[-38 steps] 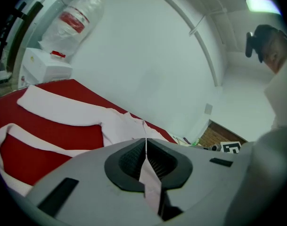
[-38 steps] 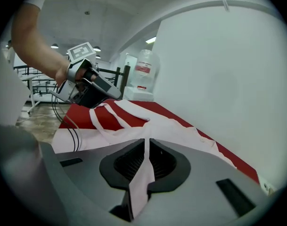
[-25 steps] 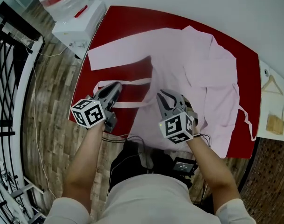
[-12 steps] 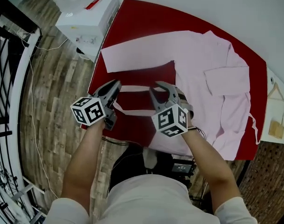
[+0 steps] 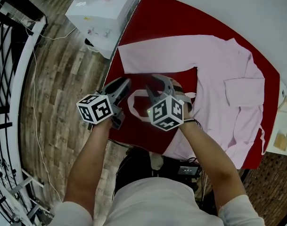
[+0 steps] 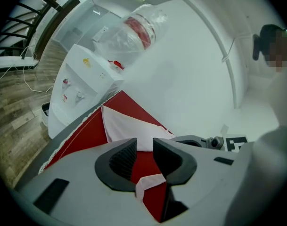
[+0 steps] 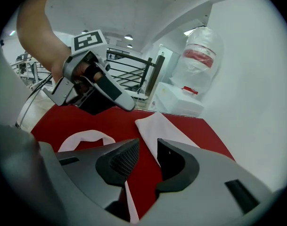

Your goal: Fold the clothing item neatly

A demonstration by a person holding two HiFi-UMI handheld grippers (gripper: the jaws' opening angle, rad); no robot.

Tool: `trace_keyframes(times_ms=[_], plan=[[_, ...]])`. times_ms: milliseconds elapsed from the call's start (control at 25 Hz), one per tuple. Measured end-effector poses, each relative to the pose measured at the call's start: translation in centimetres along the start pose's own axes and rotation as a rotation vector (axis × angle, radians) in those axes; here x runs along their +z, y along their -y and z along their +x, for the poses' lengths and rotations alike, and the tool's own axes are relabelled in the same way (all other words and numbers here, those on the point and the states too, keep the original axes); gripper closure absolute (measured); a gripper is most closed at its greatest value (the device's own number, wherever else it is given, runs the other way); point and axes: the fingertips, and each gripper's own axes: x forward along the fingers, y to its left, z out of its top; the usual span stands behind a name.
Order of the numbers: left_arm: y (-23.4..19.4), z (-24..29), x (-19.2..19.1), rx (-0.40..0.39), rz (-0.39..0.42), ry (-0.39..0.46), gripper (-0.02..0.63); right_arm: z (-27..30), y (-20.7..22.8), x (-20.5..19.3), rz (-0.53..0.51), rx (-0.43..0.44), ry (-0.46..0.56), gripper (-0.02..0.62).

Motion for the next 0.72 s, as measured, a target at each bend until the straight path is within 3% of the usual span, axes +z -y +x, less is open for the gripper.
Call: trace_keyframes(times_ms=[360,600,640,720], plan=[[-2.9,-0.2,1.9,0.023,-0.057,0.034,0.508,7.7,-3.8,2.6,-0.159,0.113,-0.043,0.476],[-3.8,-0.3,2.0,0.017,-0.099,0.024,0.505,10.2,-3.4,2.8,-0.133,0.091,-0.094,0.480],[-3.9,-0.2,1.9,0.011,-0.109,0.021,0.502,10.3,-3.3,2.8,-0.136,0.091,-0.102,0.485],[-4.0,-0.1,1.8,-0.001,-0.134,0.014,0.493,10.4,-3.0,2.7,-0.144,0.098,-0.117,0.552]])
